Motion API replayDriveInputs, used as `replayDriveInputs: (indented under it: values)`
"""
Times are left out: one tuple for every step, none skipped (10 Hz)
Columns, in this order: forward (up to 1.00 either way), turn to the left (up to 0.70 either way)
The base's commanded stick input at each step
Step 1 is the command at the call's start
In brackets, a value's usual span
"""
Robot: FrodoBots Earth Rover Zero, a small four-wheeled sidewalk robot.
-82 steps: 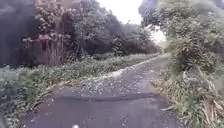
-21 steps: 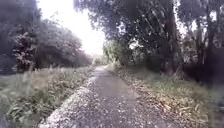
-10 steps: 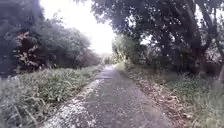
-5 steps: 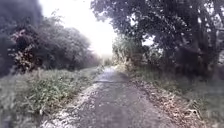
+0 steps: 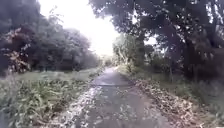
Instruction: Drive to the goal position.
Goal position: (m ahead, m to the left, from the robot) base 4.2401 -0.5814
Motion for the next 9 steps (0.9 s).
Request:
replayDriveInputs:
  values:
    - [0.85,0.00]
    - [0.85,0.00]
    - [0.85,0.00]
    - [0.85,0.00]
    - [0.85,0.00]
    - [0.85,0.00]
    - [0.85,0.00]
    - [0.85,-0.15]
    - [0.85,-0.34]
